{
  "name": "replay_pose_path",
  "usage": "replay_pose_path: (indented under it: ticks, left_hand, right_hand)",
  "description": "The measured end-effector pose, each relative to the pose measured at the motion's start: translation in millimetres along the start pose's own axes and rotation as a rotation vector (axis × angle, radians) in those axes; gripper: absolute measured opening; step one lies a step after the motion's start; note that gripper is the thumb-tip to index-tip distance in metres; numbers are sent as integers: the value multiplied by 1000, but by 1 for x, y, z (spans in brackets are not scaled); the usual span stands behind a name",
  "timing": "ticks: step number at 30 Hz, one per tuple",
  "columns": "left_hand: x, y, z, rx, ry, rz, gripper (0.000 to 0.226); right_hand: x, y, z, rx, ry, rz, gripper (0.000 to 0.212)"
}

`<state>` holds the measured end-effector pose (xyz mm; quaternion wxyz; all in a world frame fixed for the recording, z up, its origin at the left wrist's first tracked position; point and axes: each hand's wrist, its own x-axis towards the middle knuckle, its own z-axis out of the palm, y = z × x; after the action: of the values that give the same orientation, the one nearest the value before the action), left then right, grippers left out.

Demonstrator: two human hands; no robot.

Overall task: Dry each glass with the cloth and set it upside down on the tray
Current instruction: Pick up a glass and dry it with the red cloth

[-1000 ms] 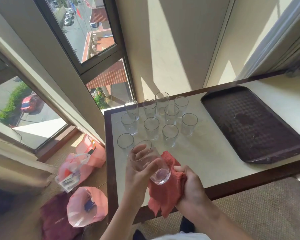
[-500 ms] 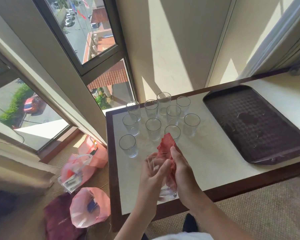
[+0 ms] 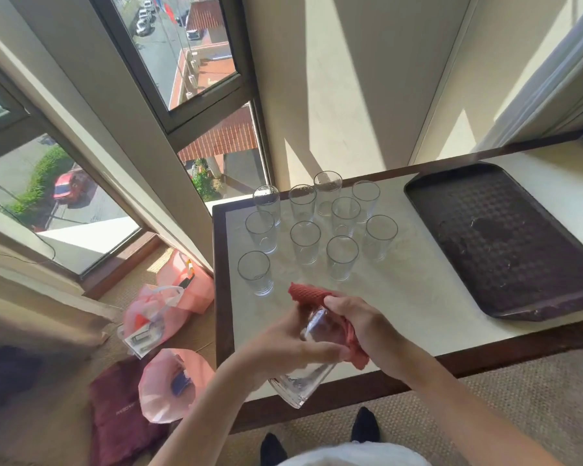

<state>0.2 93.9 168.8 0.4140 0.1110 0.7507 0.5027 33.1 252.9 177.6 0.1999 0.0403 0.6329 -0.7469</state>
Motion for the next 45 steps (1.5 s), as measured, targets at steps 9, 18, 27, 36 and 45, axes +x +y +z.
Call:
replay_pose_path:
  ticks: [9, 18, 27, 36, 45]
  left_hand:
    - [-12, -5, 5, 341, 126, -2, 55]
    - [-16, -34, 7, 225, 316, 105, 65]
    - [-27, -97, -24, -167, 531, 23, 85]
    - [-17, -126, -27, -412, 576, -10, 88]
    - [26, -88, 16, -415, 350, 97, 72]
  right_hand:
    - [0, 20, 25, -161, 195, -2, 30]
    - [33, 45, 28, 237, 368, 419, 34]
    - [35, 108, 20, -865, 522, 31, 54]
    - [45, 159, 10, -1156, 218, 229, 60]
    - [-5, 119, 1, -60, 367, 202, 51]
